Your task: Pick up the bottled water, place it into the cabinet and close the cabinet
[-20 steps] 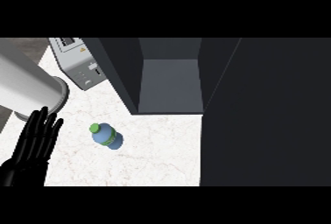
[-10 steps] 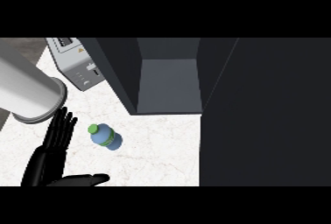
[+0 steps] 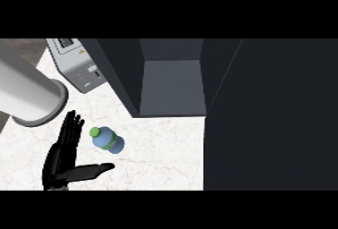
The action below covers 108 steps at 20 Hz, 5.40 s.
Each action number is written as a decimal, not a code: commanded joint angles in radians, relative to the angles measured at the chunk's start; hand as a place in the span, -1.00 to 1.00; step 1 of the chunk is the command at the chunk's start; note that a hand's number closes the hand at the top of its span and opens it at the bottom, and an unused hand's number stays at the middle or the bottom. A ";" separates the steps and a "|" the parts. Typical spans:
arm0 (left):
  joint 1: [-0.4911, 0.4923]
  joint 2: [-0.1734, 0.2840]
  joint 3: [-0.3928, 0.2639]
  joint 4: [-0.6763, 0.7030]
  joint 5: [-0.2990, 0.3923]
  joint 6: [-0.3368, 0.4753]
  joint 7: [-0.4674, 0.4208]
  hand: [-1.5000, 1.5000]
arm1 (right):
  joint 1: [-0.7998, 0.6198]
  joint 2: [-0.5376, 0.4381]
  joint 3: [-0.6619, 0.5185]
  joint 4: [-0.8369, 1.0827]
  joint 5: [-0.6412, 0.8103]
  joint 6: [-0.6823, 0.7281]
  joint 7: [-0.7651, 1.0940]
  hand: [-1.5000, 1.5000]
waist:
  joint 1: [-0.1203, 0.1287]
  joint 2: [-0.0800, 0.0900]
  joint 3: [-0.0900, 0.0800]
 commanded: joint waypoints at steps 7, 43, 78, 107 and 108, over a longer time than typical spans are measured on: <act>-0.167 0.039 0.097 0.516 -0.001 -0.046 -0.329 -1.00 | 0.029 -0.010 -0.017 -0.074 -0.062 0.020 0.010 -1.00 | 0.004 0.005 -0.001; -0.360 -0.033 0.065 0.986 0.137 -0.195 -0.729 1.00 | 0.115 0.005 -0.002 -0.078 -0.006 0.036 -0.060 -1.00 | 0.009 0.000 0.000; -0.830 -0.035 -0.556 0.615 0.485 0.615 -0.080 1.00 | 0.059 0.017 -0.095 -0.024 -0.085 0.094 -0.061 -1.00 | -0.011 0.007 0.001; -1.228 0.018 -0.400 1.289 0.452 0.778 -0.207 -1.00 | 0.018 0.003 -0.167 0.023 -0.123 0.182 -0.115 -1.00 | -0.082 0.039 0.000; -1.230 0.025 -0.411 1.287 0.437 0.772 -0.228 -1.00 | 0.013 0.003 -0.180 0.043 -0.145 0.177 -0.105 -1.00 | -0.066 0.034 0.000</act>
